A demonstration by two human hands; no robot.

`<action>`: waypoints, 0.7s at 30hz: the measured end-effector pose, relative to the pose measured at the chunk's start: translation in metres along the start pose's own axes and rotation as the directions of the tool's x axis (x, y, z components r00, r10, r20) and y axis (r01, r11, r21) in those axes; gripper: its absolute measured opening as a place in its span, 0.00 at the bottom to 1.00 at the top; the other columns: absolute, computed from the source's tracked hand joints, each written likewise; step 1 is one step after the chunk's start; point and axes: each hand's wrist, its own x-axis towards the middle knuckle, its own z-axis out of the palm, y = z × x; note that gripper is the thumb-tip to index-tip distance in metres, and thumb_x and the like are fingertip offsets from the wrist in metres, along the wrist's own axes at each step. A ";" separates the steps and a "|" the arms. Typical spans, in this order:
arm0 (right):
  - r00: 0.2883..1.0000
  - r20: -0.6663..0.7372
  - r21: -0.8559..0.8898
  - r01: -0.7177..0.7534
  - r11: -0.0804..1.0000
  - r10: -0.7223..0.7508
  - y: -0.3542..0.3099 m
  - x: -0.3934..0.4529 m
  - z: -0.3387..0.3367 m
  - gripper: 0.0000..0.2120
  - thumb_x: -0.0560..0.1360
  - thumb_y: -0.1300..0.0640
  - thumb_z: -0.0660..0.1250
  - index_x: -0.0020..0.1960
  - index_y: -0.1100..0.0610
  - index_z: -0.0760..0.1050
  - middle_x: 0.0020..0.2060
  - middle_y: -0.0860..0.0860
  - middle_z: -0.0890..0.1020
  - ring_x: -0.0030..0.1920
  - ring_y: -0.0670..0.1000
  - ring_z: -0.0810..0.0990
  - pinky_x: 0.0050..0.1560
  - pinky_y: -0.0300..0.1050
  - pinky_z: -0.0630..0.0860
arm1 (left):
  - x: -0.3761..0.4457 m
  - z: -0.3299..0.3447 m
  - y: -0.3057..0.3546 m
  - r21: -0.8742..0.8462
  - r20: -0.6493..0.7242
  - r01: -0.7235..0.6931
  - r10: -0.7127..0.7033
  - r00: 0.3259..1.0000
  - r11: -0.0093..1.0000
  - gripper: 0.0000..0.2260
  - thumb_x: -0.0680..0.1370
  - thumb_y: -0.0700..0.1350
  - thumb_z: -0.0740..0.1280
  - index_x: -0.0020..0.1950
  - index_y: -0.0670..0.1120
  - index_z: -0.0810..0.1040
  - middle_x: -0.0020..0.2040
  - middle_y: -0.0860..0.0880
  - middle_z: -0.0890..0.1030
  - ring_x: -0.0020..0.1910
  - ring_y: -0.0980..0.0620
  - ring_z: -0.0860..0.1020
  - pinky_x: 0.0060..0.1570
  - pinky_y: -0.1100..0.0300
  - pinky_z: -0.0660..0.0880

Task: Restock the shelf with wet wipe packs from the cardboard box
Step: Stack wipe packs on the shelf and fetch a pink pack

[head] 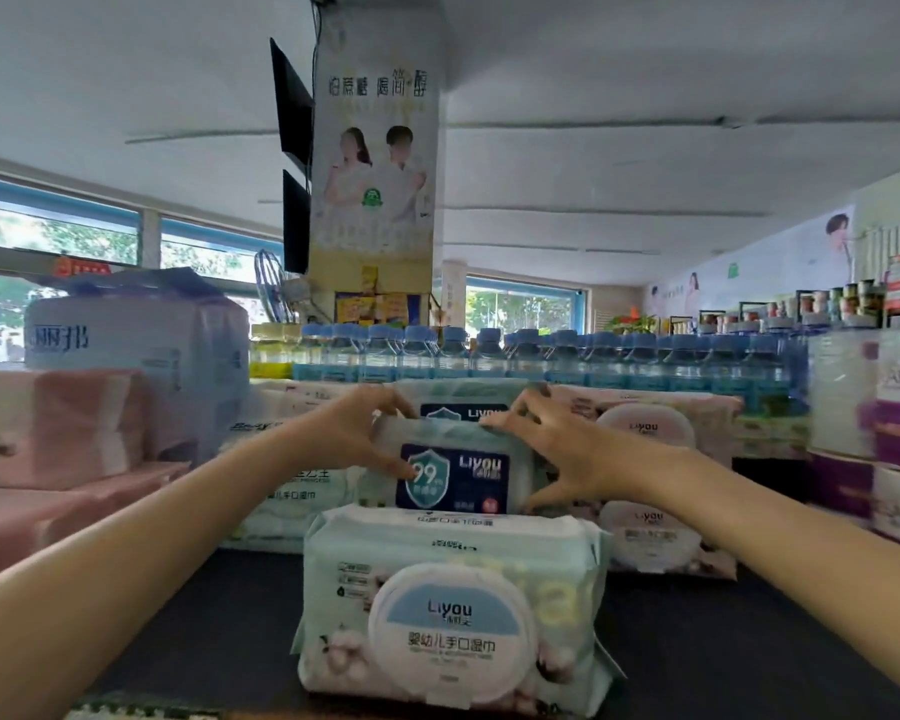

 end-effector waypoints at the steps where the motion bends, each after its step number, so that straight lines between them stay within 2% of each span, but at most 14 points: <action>1: 0.999 0.040 -0.005 0.009 1.000 -0.009 -0.001 -0.001 0.004 0.38 0.71 0.52 0.71 0.74 0.50 0.54 0.60 0.52 0.63 0.54 0.49 0.67 0.55 0.41 0.69 | 0.000 0.005 -0.002 0.087 0.045 -0.002 -0.002 0.999 0.996 0.23 0.69 0.44 0.74 0.61 0.49 0.71 0.57 0.50 0.73 0.49 0.54 0.76 0.47 0.64 0.77; 4: 0.985 0.173 0.021 -0.020 1.000 0.016 -0.003 0.000 0.012 0.27 0.73 0.60 0.67 0.70 0.51 0.64 0.61 0.52 0.69 0.55 0.50 0.72 0.51 0.41 0.69 | -0.001 0.018 -0.007 0.279 0.185 -0.034 -0.019 0.983 0.960 0.18 0.73 0.48 0.70 0.62 0.50 0.73 0.60 0.51 0.75 0.52 0.56 0.73 0.54 0.65 0.72; 7: 0.979 0.199 0.035 -0.053 0.998 0.045 -0.001 0.004 0.008 0.24 0.74 0.63 0.65 0.68 0.51 0.69 0.61 0.52 0.73 0.58 0.51 0.74 0.58 0.48 0.74 | -0.004 0.016 -0.008 0.262 0.200 -0.031 -0.023 0.980 0.964 0.17 0.74 0.50 0.69 0.62 0.50 0.75 0.61 0.51 0.76 0.55 0.57 0.74 0.58 0.63 0.72; 9: 0.977 0.201 0.023 -0.074 0.997 0.068 -0.003 0.002 0.002 0.22 0.75 0.64 0.63 0.67 0.53 0.70 0.60 0.52 0.75 0.58 0.51 0.75 0.58 0.43 0.73 | -0.008 0.010 -0.005 0.228 0.200 -0.011 -0.036 0.979 0.974 0.16 0.75 0.51 0.68 0.61 0.49 0.76 0.60 0.51 0.77 0.56 0.55 0.75 0.61 0.60 0.72; 11: 0.977 0.186 0.042 -0.116 0.992 0.107 -0.009 -0.005 -0.007 0.19 0.75 0.64 0.63 0.65 0.53 0.72 0.60 0.51 0.77 0.57 0.50 0.76 0.57 0.41 0.73 | -0.013 0.005 0.003 0.176 0.138 -0.011 -0.013 0.990 0.984 0.12 0.76 0.48 0.67 0.57 0.46 0.77 0.56 0.49 0.79 0.53 0.53 0.77 0.60 0.58 0.74; 13: 0.975 0.148 0.111 -0.182 0.977 0.164 -0.015 -0.017 -0.018 0.17 0.76 0.63 0.63 0.63 0.52 0.73 0.59 0.49 0.78 0.54 0.48 0.77 0.50 0.34 0.75 | -0.020 0.002 0.014 0.154 0.045 -0.059 0.053 0.998 0.986 0.09 0.77 0.45 0.65 0.54 0.43 0.78 0.52 0.47 0.81 0.49 0.53 0.78 0.58 0.59 0.75; 15: 0.972 0.092 0.096 -0.227 0.969 0.218 -0.023 -0.032 -0.033 0.15 0.76 0.59 0.64 0.61 0.50 0.74 0.56 0.45 0.79 0.49 0.44 0.77 0.39 0.26 0.71 | -0.029 0.001 0.034 0.156 -0.013 -0.145 0.149 0.989 0.977 0.09 0.77 0.44 0.65 0.54 0.42 0.78 0.51 0.47 0.82 0.47 0.54 0.78 0.54 0.62 0.76; 16: 0.969 0.064 0.079 -0.242 0.967 0.238 -0.029 -0.041 -0.041 0.13 0.76 0.56 0.64 0.61 0.49 0.74 0.56 0.45 0.79 0.49 0.44 0.77 0.40 0.27 0.71 | -0.035 0.003 0.046 0.158 -0.031 -0.199 0.207 0.978 0.967 0.09 0.77 0.44 0.64 0.54 0.42 0.78 0.51 0.48 0.81 0.46 0.54 0.78 0.51 0.64 0.75; 18: 0.959 0.044 0.096 -0.283 0.954 0.280 -0.044 -0.066 -0.056 0.12 0.77 0.56 0.63 0.59 0.53 0.76 0.56 0.48 0.79 0.51 0.46 0.78 0.48 0.35 0.71 | -0.048 0.015 0.076 0.138 -0.044 -0.321 0.330 0.943 0.937 0.09 0.77 0.43 0.64 0.55 0.42 0.79 0.51 0.47 0.81 0.46 0.54 0.77 0.50 0.64 0.73; 21: 0.918 0.061 0.099 -0.396 0.913 0.392 -0.068 -0.127 -0.073 0.12 0.77 0.57 0.63 0.59 0.56 0.77 0.54 0.50 0.80 0.49 0.45 0.76 0.50 0.37 0.69 | -0.071 0.052 0.123 0.072 0.032 -0.505 0.505 0.863 0.860 0.08 0.77 0.43 0.64 0.54 0.44 0.80 0.51 0.48 0.82 0.48 0.52 0.79 0.52 0.60 0.75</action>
